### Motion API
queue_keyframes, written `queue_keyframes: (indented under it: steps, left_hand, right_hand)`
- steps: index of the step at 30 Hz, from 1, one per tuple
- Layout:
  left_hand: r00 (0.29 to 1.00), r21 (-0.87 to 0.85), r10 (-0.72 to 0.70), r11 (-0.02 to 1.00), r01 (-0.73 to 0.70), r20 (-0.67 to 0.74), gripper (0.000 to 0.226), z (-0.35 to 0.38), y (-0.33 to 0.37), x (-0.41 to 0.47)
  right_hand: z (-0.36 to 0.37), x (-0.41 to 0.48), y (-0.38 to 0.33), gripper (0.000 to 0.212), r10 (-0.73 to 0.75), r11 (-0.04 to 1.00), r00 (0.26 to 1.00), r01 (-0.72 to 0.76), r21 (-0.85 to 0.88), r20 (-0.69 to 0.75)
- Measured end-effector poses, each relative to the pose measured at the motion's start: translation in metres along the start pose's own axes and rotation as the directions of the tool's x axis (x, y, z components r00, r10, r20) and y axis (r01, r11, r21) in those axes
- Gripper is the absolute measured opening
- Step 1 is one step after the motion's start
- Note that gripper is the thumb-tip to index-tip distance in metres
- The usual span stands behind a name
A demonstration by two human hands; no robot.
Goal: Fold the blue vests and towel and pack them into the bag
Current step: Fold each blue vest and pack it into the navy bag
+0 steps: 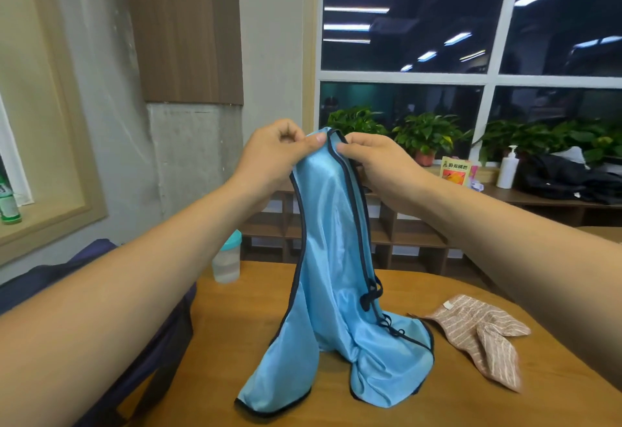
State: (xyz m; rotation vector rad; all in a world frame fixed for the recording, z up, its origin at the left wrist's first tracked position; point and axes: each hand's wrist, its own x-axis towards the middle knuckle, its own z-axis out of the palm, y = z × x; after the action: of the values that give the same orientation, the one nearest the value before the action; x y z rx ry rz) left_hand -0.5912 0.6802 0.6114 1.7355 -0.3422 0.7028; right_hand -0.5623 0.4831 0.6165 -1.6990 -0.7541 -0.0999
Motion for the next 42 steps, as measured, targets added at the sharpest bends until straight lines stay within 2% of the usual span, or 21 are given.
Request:
queue_keyframes:
  steps: [4,6,9,14,18,21,23,25,28,31,35,39,42]
  left_hand:
    - [0.999,-0.021,-0.002,1.0,0.003,0.033,0.019,-0.002,0.006,0.003]
    - [1.0,-0.004,0.026,1.0,-0.026,0.018,0.019,-0.001,0.008,0.004]
    - [0.998,0.044,0.067,0.997,-0.067,0.007,0.023,0.003,0.012,0.005]
    - [0.997,-0.039,0.075,0.997,-0.073,0.034,0.031,0.003,0.017,0.005]
    - [0.972,-0.033,-0.03,0.999,0.039,0.233,0.043,-0.002,0.019,-0.005]
    - [0.906,0.009,-0.126,0.991,0.134,0.404,0.054,-0.002,0.01,-0.018]
    - [0.865,0.107,-0.182,0.983,0.149,0.467,0.058,0.001,-0.004,-0.031]
    - [0.832,0.196,-0.224,0.97,0.141,0.508,0.044,0.008,-0.021,-0.042]
    - [0.792,0.212,-0.251,0.965,0.157,0.556,0.028,0.015,-0.04,-0.055]
    - [0.784,0.313,-0.272,0.944,0.106,0.557,0.019,0.016,-0.056,-0.063]
    - [0.821,0.57,-0.288,0.82,-0.055,0.494,0.017,-0.001,-0.092,-0.067]
    - [0.854,0.613,-0.33,0.79,0.017,0.401,0.017,-0.03,-0.117,-0.066]
    - [0.854,0.604,-0.359,0.794,0.067,0.376,0.037,-0.051,-0.125,-0.064]
  right_hand:
    - [-0.002,0.0,-0.005,0.017,0.04,0.999,0.999,-0.04,-0.004,0.015]
    - [-0.002,0.0,-0.006,0.032,0.054,0.998,0.998,-0.055,0.009,0.038]
    - [0.001,-0.007,-0.008,0.041,-0.06,0.976,0.998,0.063,-0.206,0.021]
    - [-0.004,-0.007,-0.015,0.015,-0.147,0.971,0.989,0.141,-0.192,-0.02]
    - [-0.019,-0.004,-0.026,0.024,-0.146,0.953,0.989,0.15,-0.262,0.033]
    - [-0.03,0.001,-0.031,0.029,-0.106,0.951,0.994,0.106,-0.291,0.016]
    - [-0.035,0.002,-0.037,0.028,-0.075,0.964,0.997,0.075,-0.256,0.008]
    - [-0.041,0.001,-0.045,0.03,-0.055,0.974,0.998,0.052,-0.221,-0.008]
    - [-0.048,-0.001,-0.053,0.031,-0.055,0.979,0.998,0.046,-0.199,-0.04]
    - [-0.057,-0.005,-0.059,0.024,-0.024,0.986,0.994,0.007,-0.168,-0.102]
    - [-0.076,-0.007,-0.06,0.025,-0.014,0.995,0.979,-0.007,-0.102,-0.204]
    - [-0.09,-0.009,-0.051,0.023,0.002,0.996,0.966,-0.025,-0.088,-0.259]
    - [-0.095,-0.015,-0.046,0.021,-0.002,0.991,0.962,-0.034,-0.128,-0.273]
